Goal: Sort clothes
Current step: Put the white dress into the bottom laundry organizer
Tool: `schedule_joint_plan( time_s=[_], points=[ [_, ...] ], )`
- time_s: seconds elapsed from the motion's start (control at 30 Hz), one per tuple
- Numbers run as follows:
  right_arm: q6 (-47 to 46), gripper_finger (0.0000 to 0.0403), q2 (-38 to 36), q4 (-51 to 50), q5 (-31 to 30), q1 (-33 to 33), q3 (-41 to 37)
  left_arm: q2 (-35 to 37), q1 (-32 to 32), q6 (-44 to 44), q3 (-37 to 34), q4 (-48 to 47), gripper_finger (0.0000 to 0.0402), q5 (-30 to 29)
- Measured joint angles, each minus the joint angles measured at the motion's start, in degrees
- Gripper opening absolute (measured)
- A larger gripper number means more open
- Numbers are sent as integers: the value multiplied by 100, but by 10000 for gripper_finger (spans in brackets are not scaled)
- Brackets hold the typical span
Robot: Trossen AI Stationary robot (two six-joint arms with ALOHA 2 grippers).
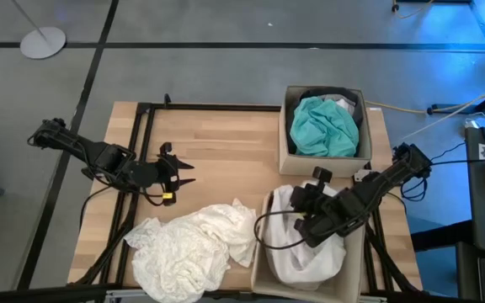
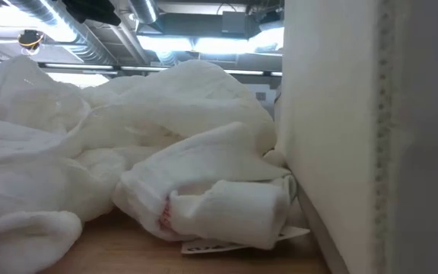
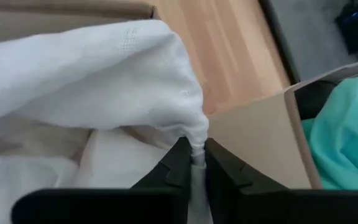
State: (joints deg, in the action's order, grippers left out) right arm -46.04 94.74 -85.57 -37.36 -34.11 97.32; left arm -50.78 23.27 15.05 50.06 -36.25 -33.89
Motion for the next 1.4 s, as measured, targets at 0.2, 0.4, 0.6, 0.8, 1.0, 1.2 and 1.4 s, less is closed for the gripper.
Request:
schedule_joint_plan(
  time_s=[0.2,0.4,0.6,0.8,1.0,1.2,1.4],
  points=[
    [-21,70,0,144,-195,97,-295,0,0,67,0,-12,170,0],
    [5,151,0,112,279,276,-558,0,-2,107,0,-60,170,1],
    [-252,180,-1,-174,912,296,-420,0,0,107,0,-59,170,0],
    [-230,181,-4,-178,865,212,-575,0,0,61,0,-57,170,0],
    [-146,173,2,-77,644,227,-934,0,-2,59,0,-59,170,0],
    [-147,94,2,-14,384,225,-953,0,-2,16,0,-57,170,0],
    [-153,8,2,11,-84,225,-1091,0,-2,2,0,-56,170,0]
  ],
)
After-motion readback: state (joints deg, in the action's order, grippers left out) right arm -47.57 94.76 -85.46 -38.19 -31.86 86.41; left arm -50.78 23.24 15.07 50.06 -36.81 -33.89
